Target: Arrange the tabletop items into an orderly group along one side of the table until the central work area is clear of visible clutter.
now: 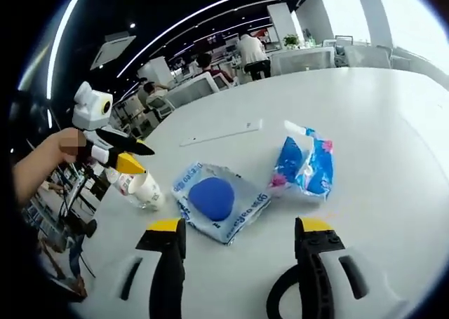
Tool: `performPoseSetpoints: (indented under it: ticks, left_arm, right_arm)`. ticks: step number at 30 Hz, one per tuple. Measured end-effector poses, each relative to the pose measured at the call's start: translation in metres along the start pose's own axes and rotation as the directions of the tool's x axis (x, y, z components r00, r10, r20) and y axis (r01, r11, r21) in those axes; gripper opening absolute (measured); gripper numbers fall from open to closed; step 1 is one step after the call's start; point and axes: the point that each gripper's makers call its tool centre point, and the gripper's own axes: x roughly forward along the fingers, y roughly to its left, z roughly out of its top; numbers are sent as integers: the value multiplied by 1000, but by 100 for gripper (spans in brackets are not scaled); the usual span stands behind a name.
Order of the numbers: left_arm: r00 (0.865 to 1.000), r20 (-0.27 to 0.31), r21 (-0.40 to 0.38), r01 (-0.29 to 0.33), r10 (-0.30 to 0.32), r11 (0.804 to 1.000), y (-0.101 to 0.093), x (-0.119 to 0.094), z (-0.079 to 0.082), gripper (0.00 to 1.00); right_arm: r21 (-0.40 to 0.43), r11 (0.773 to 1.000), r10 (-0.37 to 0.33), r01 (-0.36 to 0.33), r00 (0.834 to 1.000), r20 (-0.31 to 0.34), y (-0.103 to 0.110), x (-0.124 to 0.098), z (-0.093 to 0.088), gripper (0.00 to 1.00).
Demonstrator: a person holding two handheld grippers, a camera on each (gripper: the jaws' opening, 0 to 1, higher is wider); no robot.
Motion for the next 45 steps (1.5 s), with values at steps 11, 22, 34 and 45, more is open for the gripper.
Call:
performPoseSetpoints:
  ticks: [11, 22, 34, 45]
  left_arm:
    - [995, -102, -23, 7, -9, 1000, 16, 37, -14, 44]
    - [980, -199, 16, -3, 6, 1000, 26, 53, -22, 38]
    - [958, -287, -30, 10, -18, 1000, 25, 70, -40, 30]
    - [949, -315, -23, 16, -22, 1000, 30, 77, -47, 23]
  right_arm:
    - [42, 999, 11, -10, 1000, -28, 2, 28, -7, 43]
    - [80, 997, -2, 7, 998, -61, 2, 44, -19, 34]
    - [124, 992, -8, 22, 993, -118, -2, 60, -39, 25]
    - [177, 984, 6, 19, 990, -142, 0, 67, -45, 15]
